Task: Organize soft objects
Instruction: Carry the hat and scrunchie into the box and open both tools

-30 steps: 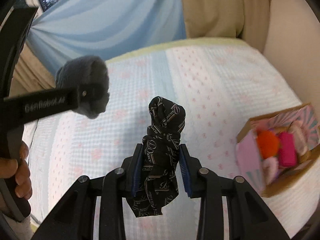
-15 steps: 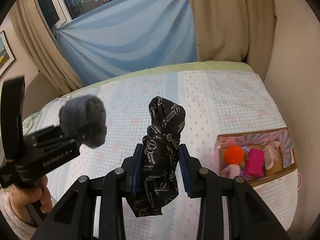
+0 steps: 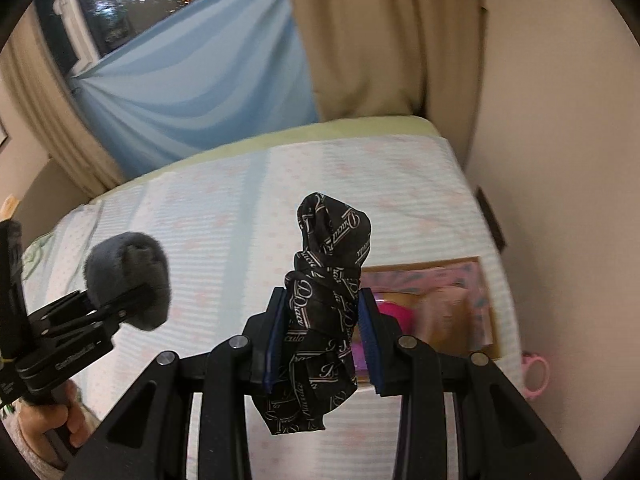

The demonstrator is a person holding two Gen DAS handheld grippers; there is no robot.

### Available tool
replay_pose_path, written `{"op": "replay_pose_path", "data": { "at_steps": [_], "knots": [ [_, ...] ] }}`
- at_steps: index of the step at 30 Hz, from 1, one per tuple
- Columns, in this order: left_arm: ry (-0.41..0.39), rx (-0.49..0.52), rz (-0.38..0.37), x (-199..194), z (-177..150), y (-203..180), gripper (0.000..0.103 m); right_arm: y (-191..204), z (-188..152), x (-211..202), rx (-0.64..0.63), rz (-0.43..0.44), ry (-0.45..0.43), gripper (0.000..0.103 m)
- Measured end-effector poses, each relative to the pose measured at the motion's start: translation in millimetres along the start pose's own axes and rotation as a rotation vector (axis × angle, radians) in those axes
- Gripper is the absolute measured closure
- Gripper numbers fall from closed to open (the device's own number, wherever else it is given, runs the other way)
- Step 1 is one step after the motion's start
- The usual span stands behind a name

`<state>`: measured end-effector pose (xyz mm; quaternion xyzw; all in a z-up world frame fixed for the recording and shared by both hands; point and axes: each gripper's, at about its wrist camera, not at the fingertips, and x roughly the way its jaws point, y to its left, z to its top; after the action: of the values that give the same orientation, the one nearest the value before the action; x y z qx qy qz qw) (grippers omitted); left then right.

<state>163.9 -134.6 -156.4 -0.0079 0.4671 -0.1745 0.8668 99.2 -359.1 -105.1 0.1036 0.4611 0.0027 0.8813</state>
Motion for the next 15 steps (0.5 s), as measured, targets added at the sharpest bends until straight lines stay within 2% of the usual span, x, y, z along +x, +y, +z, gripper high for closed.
{"op": "replay_pose_path", "data": {
  "at_steps": [6,15],
  "knots": [
    [0.075,0.015,-0.033,54.7,5.0,-48.4,0.065,-59.6,5.4,28.2,0.040,-0.060,0.061,0.071],
    [0.220,0.136,-0.089,154.0,3.7,-113.7,0.065,-127.3,-9.5,94.3,0.134,-0.102,0.163,0.071]
  ]
}}
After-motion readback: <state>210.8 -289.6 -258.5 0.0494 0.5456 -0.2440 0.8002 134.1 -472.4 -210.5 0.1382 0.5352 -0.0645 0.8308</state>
